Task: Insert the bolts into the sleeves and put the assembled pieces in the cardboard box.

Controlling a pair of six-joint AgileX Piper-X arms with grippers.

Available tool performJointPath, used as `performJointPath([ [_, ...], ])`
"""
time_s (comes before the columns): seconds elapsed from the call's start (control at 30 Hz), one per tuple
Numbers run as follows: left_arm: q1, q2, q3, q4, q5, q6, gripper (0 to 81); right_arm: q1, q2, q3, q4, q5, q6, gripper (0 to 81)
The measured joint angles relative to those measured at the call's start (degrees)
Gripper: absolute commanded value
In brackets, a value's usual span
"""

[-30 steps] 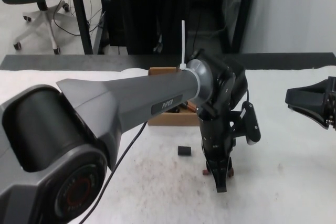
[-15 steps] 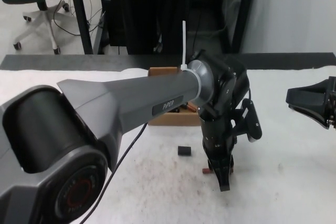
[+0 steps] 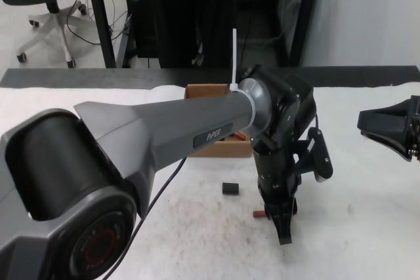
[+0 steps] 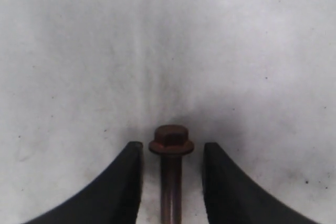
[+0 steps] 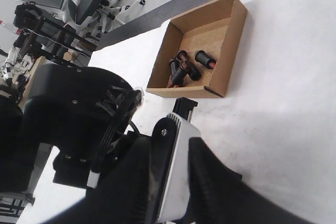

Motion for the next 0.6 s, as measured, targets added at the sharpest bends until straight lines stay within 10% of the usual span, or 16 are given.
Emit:
performJointPath([
  [0.6, 0.0, 0.0, 0.0, 1.2, -2.1, 3.5, 31.2, 0.0, 0.0, 0.0, 0.0, -1.3, 0.0, 24.9],
])
